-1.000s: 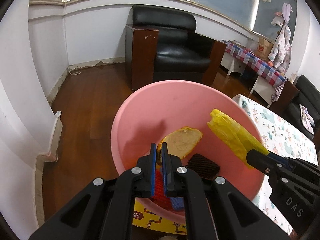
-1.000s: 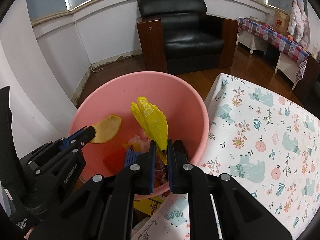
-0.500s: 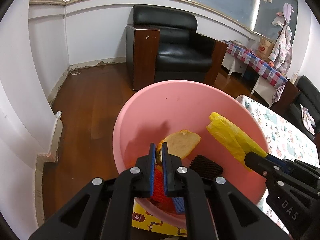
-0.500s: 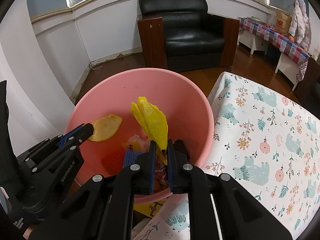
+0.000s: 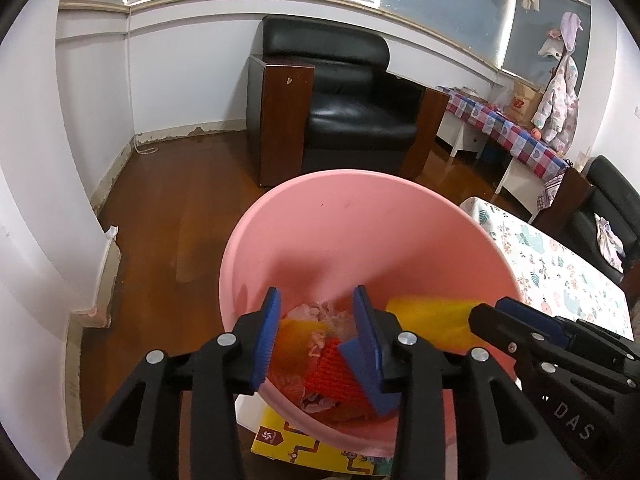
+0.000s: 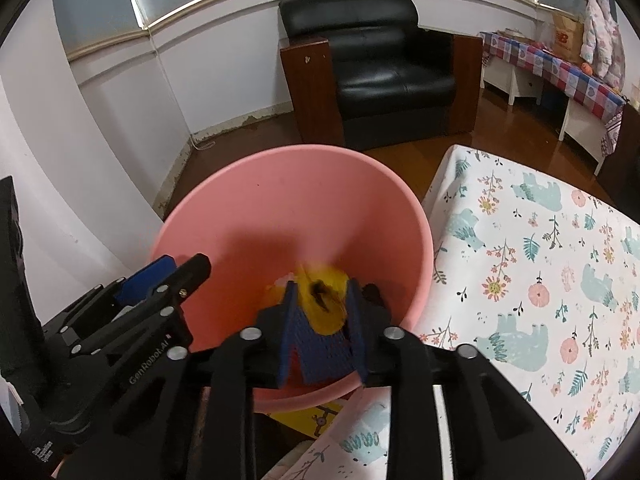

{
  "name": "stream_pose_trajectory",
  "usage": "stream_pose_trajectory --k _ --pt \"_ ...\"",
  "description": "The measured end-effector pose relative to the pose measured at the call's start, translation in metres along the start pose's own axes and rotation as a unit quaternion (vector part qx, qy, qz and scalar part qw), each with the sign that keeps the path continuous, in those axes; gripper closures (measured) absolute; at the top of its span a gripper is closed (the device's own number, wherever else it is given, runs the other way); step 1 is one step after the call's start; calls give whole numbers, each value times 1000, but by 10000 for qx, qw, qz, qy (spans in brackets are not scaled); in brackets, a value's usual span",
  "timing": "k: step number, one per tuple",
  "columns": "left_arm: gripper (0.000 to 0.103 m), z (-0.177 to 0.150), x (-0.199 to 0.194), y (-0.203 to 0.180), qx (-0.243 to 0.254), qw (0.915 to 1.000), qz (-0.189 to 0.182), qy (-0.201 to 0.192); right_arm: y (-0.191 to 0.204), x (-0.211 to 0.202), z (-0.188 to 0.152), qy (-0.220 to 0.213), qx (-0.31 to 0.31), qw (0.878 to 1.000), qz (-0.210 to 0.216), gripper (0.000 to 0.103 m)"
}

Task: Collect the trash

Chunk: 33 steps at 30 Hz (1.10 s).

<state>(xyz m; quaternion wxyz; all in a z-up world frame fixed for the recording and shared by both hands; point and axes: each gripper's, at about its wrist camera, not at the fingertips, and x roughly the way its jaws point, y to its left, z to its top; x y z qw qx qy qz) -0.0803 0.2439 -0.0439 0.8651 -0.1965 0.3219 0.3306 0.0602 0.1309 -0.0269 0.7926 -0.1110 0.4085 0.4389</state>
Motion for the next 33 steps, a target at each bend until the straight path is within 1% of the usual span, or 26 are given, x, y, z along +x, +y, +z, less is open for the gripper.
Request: stream_pose_trajectory --k 6,8,11,13,15,17,22,27,30,33 --pt "63 2 -13 -6 77 9999 -81 -88 -3 -11 -1 -146 6 9998 114 71" --pt "60 2 -20 -9 108 9998 -118 -134 -6 -17 -1 -212 27 9996 162 71" --pt "58 2 -30 -13 161 9995 -167 -198 -6 -26 -4 -333 11 9992 207 69" --pt "58 1 -36 -16 190 9994 -199 -225 -6 -32 -6 -409 -10 9989 207 66" --pt "57 1 -43 -19 217 9992 -228 -250 -7 -41 -9 -509 -39 9984 225 64" --pt "53 0 -50 -21 234 9990 -262 -285 -8 -49 -11 -599 -58 9979 234 63" --pt "51 -1 -66 -26 220 9986 -372 -305 -12 -72 -18 -811 -64 9963 271 59" --pt "51 -7 -80 -34 237 9987 -372 -252 -15 -92 -29 -1011 -140 9945 217 55" --pt "51 -11 -89 -38 223 9986 -394 -276 -17 -104 -37 -1201 -122 9927 46 52" --pt "51 -15 -96 -41 169 9984 -451 -282 -19 -117 -43 -1379 -82 9904 2 49"
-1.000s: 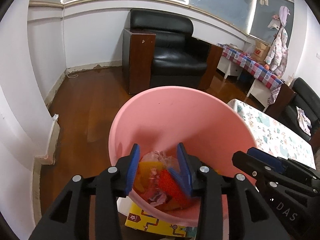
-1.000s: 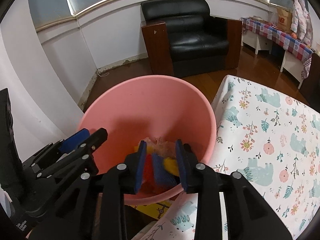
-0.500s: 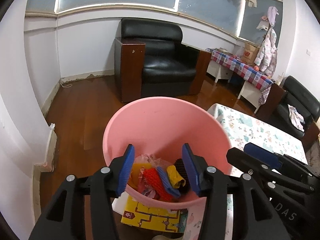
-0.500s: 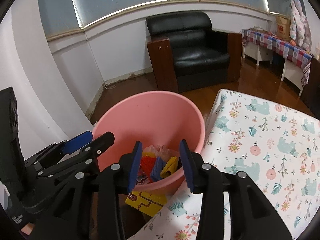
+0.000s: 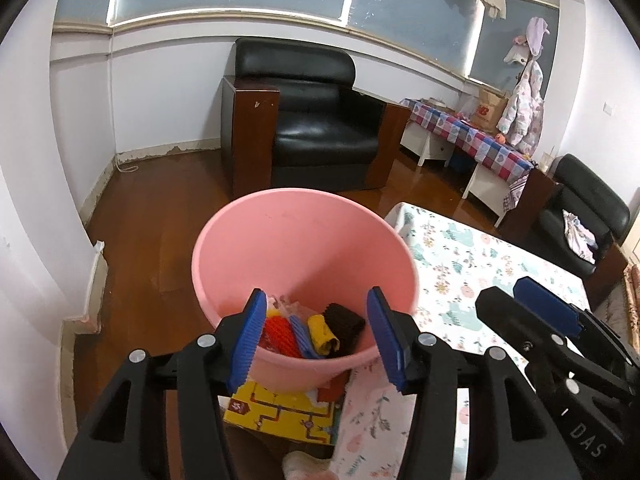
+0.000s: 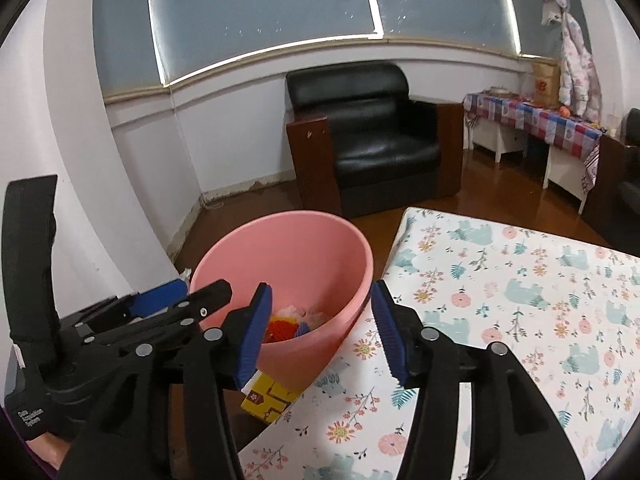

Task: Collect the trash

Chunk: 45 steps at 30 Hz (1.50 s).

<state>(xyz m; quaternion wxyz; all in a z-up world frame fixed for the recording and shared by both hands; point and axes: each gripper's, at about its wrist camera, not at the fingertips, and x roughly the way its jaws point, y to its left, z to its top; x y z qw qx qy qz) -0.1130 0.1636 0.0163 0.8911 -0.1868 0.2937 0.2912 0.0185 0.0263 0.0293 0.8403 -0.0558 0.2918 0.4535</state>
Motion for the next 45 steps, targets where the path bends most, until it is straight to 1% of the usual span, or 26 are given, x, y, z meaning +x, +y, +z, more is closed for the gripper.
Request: stream_pose_trajectory --k 6,9,14,20,45 --pt "51 -7 -13 -11 132 9997 127 -135 -4 -17 -4 -134 18 9998 -113 48" --pt "53 -10 -19 -15 194 9995 152 -177 -10 -22 -8 -150 138 9996 -184 48" --pt "56 -13 -26 -20 260 9994 111 -204 -20 -25 -13 -81 279 9992 -257 47" --pt "57 -14 -31 -25 313 9992 83 -235 -21 -29 -18 -73 254 9991 -327 47" --pt "58 -16 -36 -33 366 9990 62 -267 -25 -37 -22 -84 239 9991 -354 47"
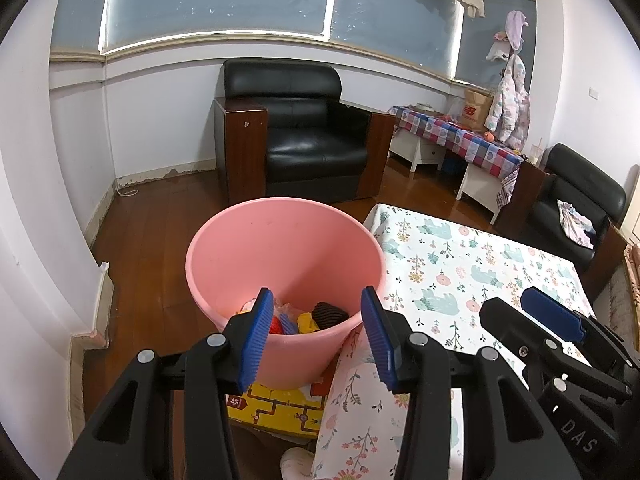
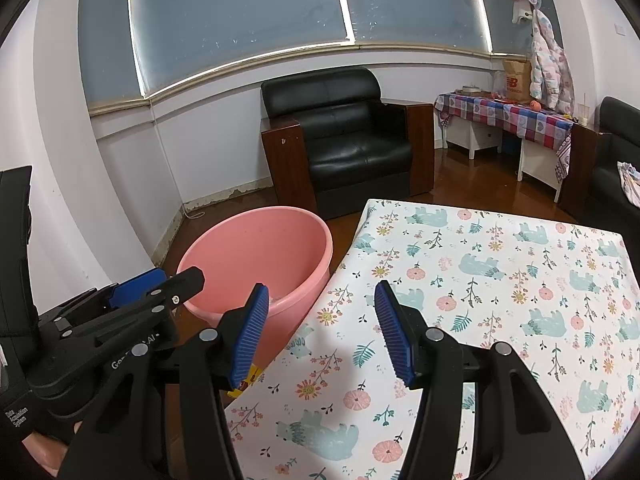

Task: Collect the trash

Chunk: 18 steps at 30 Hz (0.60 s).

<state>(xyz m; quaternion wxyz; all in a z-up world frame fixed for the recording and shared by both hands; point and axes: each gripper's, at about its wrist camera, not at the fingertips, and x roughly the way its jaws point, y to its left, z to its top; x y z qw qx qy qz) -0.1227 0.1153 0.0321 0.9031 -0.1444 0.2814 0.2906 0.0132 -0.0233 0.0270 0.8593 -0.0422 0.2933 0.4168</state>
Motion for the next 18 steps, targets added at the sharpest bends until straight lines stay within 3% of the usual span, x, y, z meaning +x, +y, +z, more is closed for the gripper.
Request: stream_pose_trajectory --k 18 --pt "59 -2 -1 -3 9 10000 -17 14 -1 -2 -1 16 37 10000 -17 47"
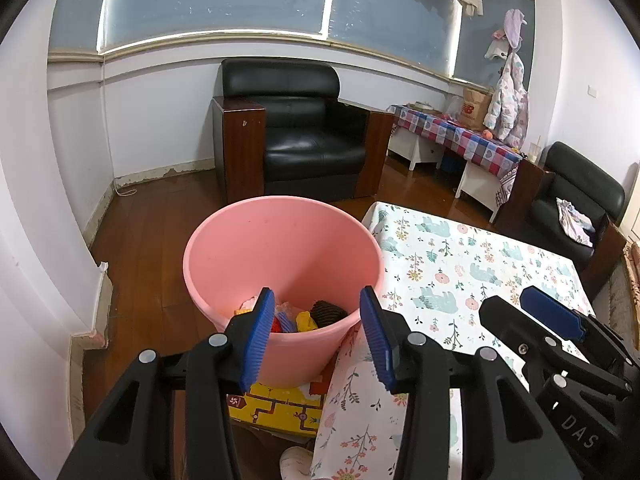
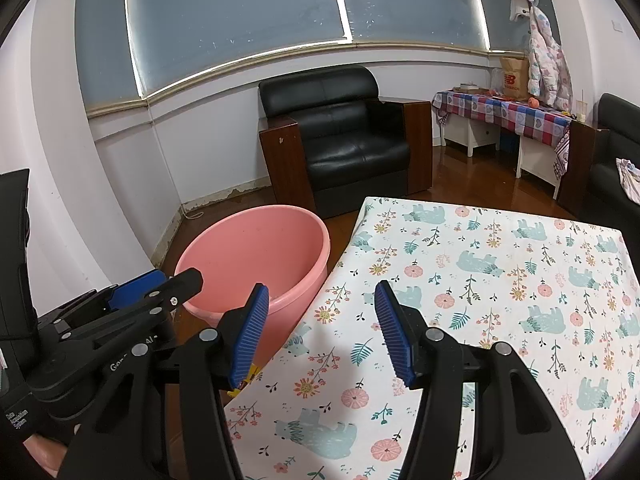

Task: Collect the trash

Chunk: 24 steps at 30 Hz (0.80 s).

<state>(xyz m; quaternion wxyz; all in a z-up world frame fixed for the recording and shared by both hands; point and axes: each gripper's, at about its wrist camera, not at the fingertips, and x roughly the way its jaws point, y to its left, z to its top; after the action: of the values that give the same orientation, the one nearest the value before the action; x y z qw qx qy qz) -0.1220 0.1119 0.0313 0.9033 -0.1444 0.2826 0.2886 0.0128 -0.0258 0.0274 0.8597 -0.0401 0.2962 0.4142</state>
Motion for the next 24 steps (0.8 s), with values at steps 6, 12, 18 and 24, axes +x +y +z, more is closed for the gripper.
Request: stream_pose_trajectory --k 6,12,18,24 --pt "59 -1 0 -1 8 10000 -7 -4 0 0 0 -2 1 10000 -4 47" --pt "59 -1 3 -2 57 10000 -24 -1 -1 0 0 1 -18 10000 -20 47" --pt "59 -1 5 -1 79 10000 -43 12 0 0 0 8 -20 10000 -23 47" --pt "59 -1 4 -2 79 10000 -39 12 0 1 1 5 -16 10000 -19 47"
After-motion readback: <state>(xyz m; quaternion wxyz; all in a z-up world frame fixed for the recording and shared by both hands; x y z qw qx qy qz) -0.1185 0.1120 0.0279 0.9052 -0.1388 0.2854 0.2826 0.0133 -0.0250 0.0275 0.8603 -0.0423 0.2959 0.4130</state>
